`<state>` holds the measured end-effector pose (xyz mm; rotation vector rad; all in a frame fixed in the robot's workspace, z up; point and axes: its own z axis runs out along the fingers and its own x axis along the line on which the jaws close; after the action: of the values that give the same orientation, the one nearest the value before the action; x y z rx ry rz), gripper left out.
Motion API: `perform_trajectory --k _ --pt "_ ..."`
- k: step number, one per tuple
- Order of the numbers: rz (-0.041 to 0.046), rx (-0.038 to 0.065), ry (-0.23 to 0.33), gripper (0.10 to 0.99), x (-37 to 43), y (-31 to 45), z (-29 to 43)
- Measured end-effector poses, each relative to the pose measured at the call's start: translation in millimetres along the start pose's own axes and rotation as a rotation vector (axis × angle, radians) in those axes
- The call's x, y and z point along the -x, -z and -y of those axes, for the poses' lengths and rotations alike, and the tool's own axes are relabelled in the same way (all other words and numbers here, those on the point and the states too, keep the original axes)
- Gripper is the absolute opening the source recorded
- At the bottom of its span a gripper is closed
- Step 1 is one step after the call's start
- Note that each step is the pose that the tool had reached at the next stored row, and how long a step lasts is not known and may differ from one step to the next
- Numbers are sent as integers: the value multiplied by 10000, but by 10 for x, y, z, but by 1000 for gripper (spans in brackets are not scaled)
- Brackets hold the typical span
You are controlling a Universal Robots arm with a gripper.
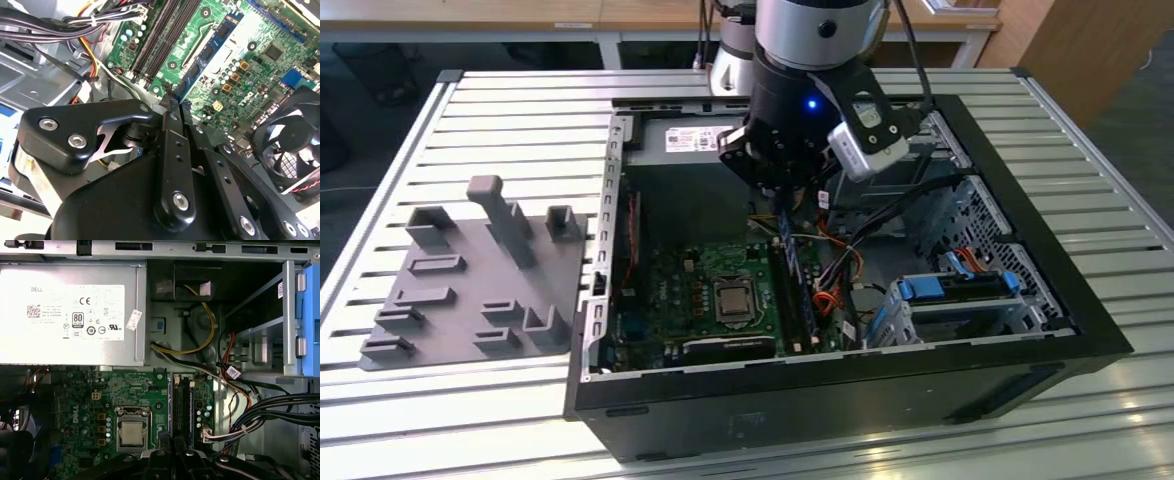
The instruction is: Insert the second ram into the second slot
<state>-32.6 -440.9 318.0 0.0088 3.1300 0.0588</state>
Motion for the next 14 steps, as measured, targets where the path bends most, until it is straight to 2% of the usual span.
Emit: perform_trajectory --k 3,8,11,14 --pt "-14 1 -43 137 -1 -41 2" --pt "7 -4 -612 137 7 -100 4" --pt "5 1 -579 137 10 -155 6" --pt "-11 5 -148 137 11 -205 8"
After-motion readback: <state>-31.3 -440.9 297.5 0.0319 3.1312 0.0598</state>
